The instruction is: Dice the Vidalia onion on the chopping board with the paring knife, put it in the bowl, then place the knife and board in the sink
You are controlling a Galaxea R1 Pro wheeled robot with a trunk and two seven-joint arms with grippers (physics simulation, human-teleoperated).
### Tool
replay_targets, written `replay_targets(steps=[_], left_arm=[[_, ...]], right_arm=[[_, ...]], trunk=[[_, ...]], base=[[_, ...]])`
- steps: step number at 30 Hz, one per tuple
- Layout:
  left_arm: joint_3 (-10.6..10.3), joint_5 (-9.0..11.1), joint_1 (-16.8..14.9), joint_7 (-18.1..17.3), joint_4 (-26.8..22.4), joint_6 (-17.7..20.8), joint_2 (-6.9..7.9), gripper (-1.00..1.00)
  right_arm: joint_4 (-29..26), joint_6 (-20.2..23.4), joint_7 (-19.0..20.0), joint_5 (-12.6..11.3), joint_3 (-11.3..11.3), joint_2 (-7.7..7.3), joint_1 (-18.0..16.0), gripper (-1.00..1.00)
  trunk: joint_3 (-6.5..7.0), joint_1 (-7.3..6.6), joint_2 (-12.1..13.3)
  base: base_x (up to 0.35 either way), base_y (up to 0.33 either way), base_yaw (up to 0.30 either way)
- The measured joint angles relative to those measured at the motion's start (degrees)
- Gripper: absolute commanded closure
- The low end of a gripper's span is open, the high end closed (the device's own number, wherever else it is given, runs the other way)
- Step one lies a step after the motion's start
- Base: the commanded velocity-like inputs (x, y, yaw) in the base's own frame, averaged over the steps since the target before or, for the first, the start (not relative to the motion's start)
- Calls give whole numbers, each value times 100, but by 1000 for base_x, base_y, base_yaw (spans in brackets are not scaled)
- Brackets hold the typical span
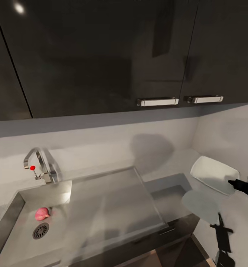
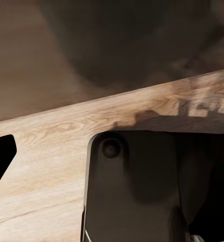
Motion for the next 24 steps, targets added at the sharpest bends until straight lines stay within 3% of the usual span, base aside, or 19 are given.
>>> replay_targets(steps=[6, 13, 24], left_arm=[[0, 0, 0, 0, 2, 0, 0, -100], [1, 0, 0, 0, 5, 0, 0, -100], [0, 0, 0, 0, 6, 0, 0, -100]], right_arm=[[-354, 15, -13, 0, 206, 135, 0, 100], [-427, 25, -3, 9, 305, 155, 1, 100], [-438, 17, 28, -11, 321, 161, 1, 100]], trunk=[[53, 0, 0], [75, 1, 1], [76, 4, 2]], base=[[0, 0, 0], [-40, 0, 0], [-302, 0, 0]])
